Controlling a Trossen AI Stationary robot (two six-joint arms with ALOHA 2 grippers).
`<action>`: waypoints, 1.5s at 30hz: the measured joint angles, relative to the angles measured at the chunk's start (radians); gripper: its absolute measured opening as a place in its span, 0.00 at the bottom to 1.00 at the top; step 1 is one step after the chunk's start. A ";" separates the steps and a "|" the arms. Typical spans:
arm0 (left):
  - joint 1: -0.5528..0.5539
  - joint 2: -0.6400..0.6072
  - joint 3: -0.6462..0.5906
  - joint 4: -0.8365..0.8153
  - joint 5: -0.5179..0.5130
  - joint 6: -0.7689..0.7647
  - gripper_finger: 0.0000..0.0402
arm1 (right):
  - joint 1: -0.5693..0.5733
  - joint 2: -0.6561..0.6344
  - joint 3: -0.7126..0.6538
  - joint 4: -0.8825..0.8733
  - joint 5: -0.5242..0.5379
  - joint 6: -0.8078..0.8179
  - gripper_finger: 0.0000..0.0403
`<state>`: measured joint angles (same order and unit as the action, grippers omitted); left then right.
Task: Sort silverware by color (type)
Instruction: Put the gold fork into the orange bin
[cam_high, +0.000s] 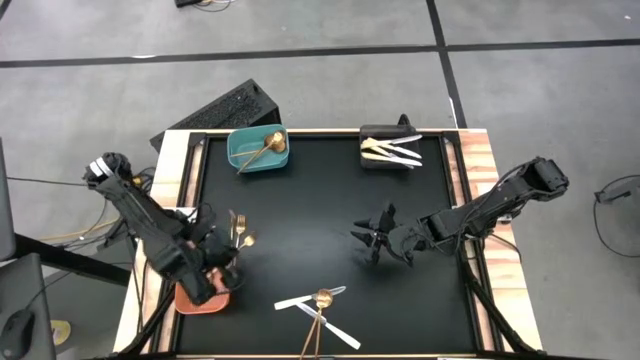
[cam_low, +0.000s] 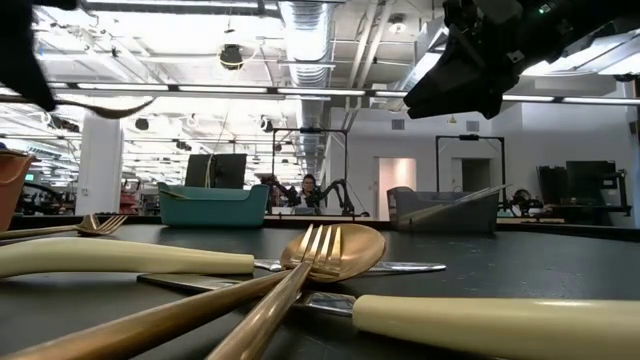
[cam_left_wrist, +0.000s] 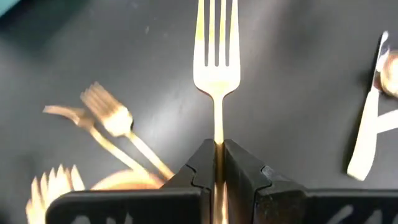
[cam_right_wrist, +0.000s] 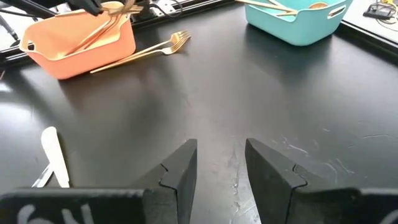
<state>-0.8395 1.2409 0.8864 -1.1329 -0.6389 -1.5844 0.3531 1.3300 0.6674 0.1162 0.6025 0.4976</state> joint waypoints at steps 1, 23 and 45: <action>-0.030 0.004 0.000 -0.026 0.001 -0.041 0.02 | 0.000 0.000 0.000 0.000 0.000 0.000 0.38; -0.276 0.298 -0.003 -0.252 0.041 -0.515 0.07 | -0.001 0.000 0.000 0.026 0.000 0.002 0.38; -0.139 0.319 0.030 -0.436 0.016 -0.517 0.31 | -0.002 0.000 0.000 0.047 0.000 0.001 0.38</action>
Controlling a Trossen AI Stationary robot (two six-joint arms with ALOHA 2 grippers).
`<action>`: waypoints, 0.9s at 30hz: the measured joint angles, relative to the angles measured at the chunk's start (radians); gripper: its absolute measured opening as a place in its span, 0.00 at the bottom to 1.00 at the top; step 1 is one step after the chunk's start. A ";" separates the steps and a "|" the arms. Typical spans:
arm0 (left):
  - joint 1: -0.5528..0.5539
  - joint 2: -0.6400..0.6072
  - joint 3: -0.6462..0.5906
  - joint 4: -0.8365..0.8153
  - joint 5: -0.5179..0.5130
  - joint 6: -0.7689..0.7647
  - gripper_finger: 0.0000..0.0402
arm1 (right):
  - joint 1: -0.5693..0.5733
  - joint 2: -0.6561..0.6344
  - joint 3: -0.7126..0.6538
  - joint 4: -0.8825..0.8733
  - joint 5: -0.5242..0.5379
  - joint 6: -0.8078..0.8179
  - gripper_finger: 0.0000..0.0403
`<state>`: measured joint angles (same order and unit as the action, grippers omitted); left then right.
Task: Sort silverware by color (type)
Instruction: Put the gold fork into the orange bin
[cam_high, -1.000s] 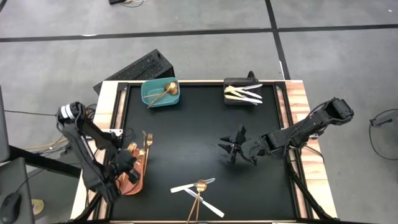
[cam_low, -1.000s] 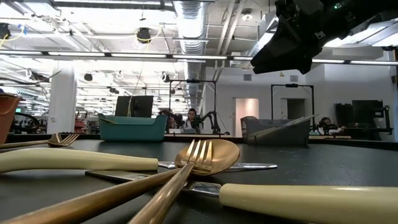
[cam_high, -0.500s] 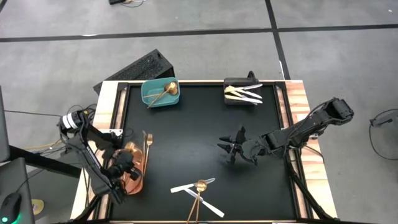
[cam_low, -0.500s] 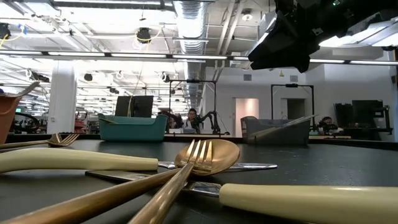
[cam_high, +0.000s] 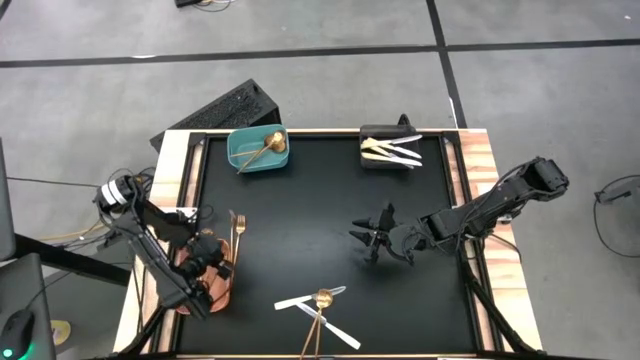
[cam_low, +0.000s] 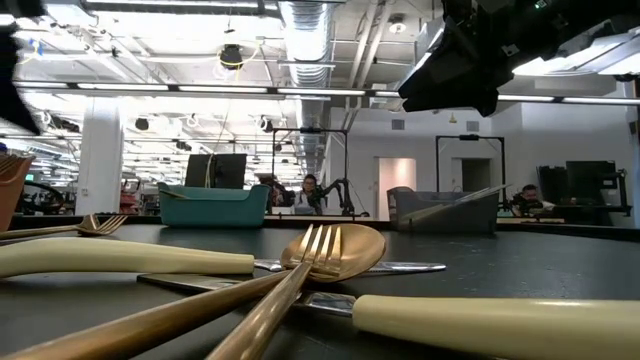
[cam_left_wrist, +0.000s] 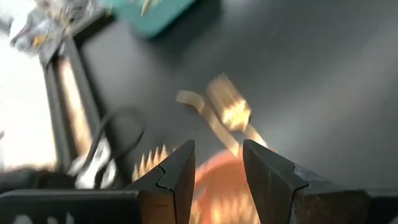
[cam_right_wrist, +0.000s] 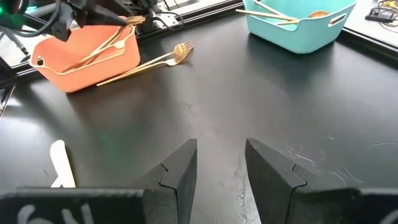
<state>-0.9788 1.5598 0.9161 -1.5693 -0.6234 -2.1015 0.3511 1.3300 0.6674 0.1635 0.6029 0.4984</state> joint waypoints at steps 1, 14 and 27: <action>0.015 -0.006 0.001 -0.003 -0.048 0.007 0.31 | 0.000 0.000 0.000 0.000 0.000 0.000 0.38; 0.384 -0.024 0.008 0.103 -0.150 0.368 0.31 | -0.013 0.000 0.000 0.002 0.000 0.000 0.38; 0.759 -0.023 -0.019 0.406 0.021 1.014 0.31 | -0.002 0.000 0.000 -0.053 0.000 0.000 0.38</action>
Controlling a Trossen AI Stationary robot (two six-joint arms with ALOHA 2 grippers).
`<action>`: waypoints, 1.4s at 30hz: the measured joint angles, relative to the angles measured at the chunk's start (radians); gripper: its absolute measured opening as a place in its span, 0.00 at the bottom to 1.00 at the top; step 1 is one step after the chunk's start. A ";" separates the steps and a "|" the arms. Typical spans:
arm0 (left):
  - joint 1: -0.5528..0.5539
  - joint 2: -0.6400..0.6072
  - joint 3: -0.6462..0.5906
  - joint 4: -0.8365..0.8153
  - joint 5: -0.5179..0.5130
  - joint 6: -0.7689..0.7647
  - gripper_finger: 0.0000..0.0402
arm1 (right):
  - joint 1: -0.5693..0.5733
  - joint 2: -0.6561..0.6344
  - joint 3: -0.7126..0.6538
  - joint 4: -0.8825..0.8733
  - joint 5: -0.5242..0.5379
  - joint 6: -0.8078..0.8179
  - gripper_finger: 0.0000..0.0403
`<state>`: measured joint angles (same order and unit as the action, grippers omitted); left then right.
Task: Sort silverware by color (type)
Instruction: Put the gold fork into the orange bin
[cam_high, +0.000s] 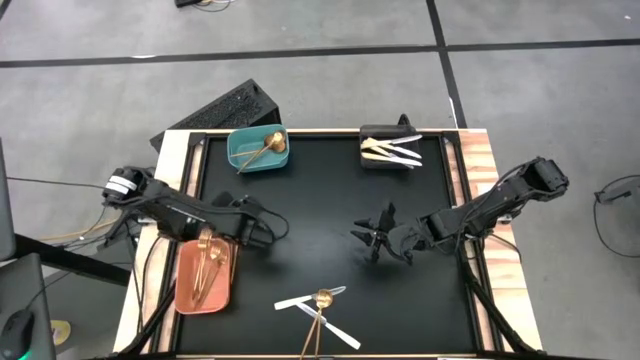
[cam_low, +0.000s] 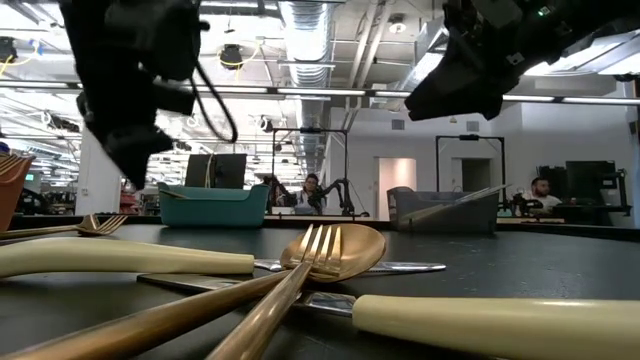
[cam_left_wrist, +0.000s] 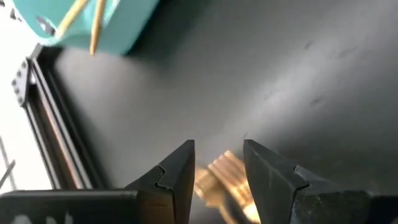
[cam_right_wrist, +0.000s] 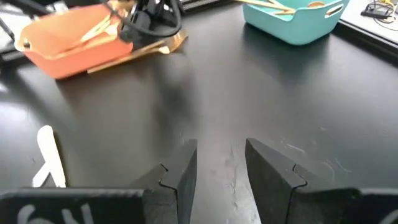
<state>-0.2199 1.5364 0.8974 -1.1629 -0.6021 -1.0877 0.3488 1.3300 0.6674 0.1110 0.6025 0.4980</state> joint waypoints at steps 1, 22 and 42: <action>0.009 0.000 -0.013 0.000 0.019 0.009 0.32 | 0.001 0.000 0.000 -0.010 0.000 0.000 0.38; 0.073 -0.039 -0.271 0.184 0.261 0.016 0.46 | -0.008 0.000 -0.067 0.053 0.000 0.026 0.38; 0.019 -0.031 -0.140 0.250 0.138 0.051 0.04 | -0.009 0.000 -0.068 0.058 0.000 0.029 0.38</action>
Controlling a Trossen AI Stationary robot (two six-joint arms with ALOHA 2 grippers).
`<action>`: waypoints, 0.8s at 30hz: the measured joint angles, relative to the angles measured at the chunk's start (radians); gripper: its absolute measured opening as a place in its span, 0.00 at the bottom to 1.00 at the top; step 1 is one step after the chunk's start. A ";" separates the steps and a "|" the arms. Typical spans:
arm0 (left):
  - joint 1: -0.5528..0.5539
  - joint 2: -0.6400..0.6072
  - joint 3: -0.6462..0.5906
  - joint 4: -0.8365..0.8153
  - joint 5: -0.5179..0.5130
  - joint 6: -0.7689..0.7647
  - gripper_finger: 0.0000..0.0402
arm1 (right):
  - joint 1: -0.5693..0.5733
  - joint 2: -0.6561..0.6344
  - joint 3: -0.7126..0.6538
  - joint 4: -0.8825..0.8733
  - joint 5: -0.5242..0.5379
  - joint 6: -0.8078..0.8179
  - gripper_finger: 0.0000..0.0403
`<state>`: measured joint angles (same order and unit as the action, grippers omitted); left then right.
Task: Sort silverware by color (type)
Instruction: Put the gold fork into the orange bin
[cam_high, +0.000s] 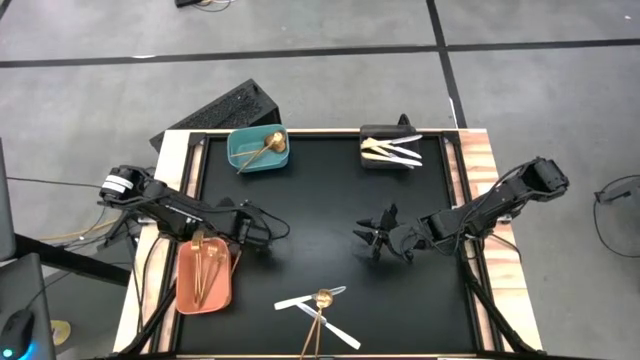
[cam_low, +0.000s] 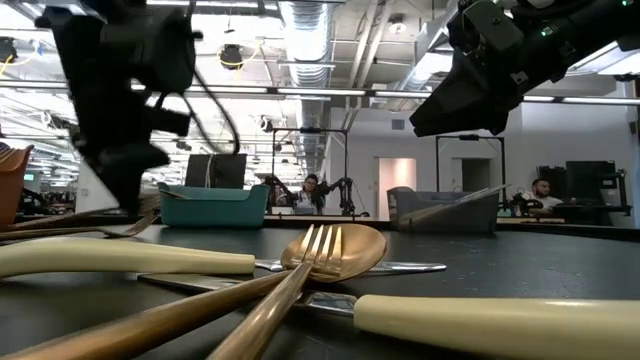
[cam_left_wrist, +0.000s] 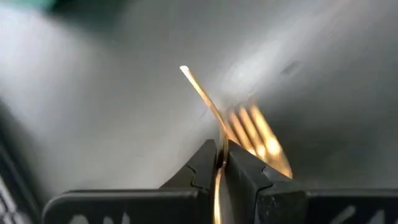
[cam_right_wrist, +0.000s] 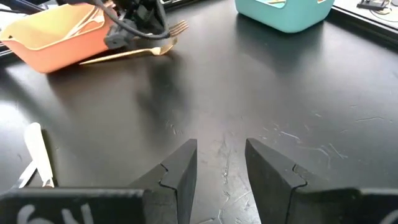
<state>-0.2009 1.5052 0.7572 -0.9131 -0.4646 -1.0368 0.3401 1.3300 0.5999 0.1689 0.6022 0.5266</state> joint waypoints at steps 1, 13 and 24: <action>-0.011 0.000 0.018 -0.003 -0.016 0.000 0.04 | 0.000 0.000 0.000 0.000 0.000 0.000 0.38; -0.228 -0.002 0.268 -0.232 -0.186 -0.109 0.04 | 0.000 0.000 0.000 0.002 0.000 0.007 0.38; -0.495 -0.002 0.292 -0.567 -0.132 -0.612 0.04 | -0.024 0.000 0.000 0.006 -0.001 0.024 0.38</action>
<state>-0.6959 1.5028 1.0492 -1.4802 -0.5970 -1.6491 0.3163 1.3300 0.5999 0.1752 0.6017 0.5503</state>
